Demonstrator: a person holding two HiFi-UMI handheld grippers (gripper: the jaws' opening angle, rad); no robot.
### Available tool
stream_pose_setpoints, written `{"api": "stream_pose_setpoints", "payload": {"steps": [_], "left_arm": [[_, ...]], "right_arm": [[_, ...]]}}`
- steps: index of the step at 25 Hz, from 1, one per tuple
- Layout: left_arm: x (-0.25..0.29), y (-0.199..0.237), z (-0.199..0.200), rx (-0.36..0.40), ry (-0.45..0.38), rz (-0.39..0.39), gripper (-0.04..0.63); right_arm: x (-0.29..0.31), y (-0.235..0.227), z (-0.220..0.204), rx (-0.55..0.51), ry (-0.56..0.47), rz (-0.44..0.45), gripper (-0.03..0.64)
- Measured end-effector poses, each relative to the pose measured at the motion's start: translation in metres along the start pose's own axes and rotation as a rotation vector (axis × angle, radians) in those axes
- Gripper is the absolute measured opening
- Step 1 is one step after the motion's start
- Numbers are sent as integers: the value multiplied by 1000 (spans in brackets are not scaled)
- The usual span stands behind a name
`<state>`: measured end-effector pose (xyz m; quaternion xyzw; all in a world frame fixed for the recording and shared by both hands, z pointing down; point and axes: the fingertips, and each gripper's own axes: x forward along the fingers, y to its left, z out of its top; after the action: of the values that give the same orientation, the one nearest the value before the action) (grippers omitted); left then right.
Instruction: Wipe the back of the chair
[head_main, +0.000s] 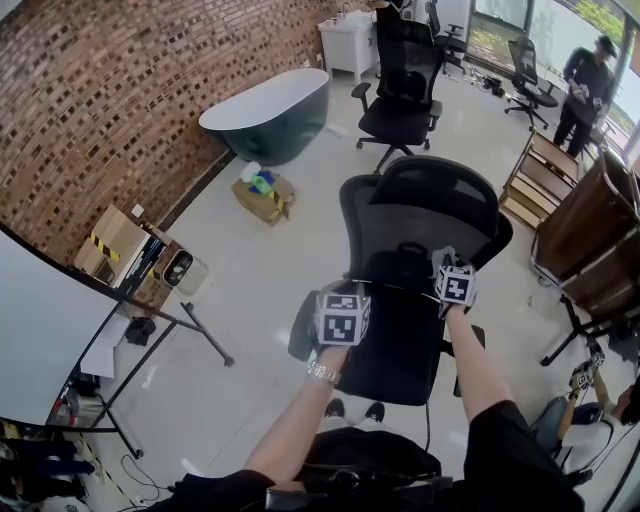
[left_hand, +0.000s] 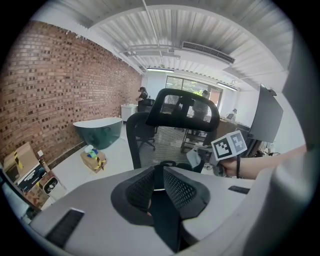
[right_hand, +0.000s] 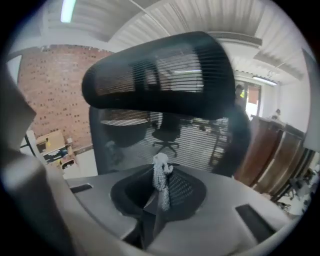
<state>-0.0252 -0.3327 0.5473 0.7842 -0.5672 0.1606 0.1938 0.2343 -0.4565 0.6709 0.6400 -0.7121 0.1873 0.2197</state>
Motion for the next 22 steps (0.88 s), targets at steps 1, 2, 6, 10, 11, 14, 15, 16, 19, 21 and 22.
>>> {"api": "stream_pose_setpoints", "payload": {"steps": [1,2,6,10,11,14,15,16,19,21,22], "left_arm": [[0,2,2,-1,-4,6,61],[-1,4,4,-5,-10,11,61],[-7,7,6,-26,-21,35,61],[-15,19,1,-22,-16,74,61],[-17,23,1,-22,-19,77,61],[-21,38,0,-23,-10,92,61],[-24,43,-1,-27,-5,98,61],[-25,47,-2,-32,-2,101,61],[-22,46,-1,-37,-2,88,61],[-18,39,4,-28,-8,68,61],[-17,37,6,-23,-10,59,61]], "right_arm": [[8,35,3,-15,-5,50,48],[15,68,6,-32,-8,96,48],[36,173,7,-67,14,270,48],[68,198,-6,-127,87,282,48],[74,191,-6,-143,93,261,48],[82,151,-1,-158,95,165,46],[81,135,-1,-148,96,135,44],[78,118,1,-138,90,106,44],[63,43,4,-129,72,-4,44],[48,-19,4,-129,73,-94,44],[39,-50,1,-118,80,-137,44]]}}
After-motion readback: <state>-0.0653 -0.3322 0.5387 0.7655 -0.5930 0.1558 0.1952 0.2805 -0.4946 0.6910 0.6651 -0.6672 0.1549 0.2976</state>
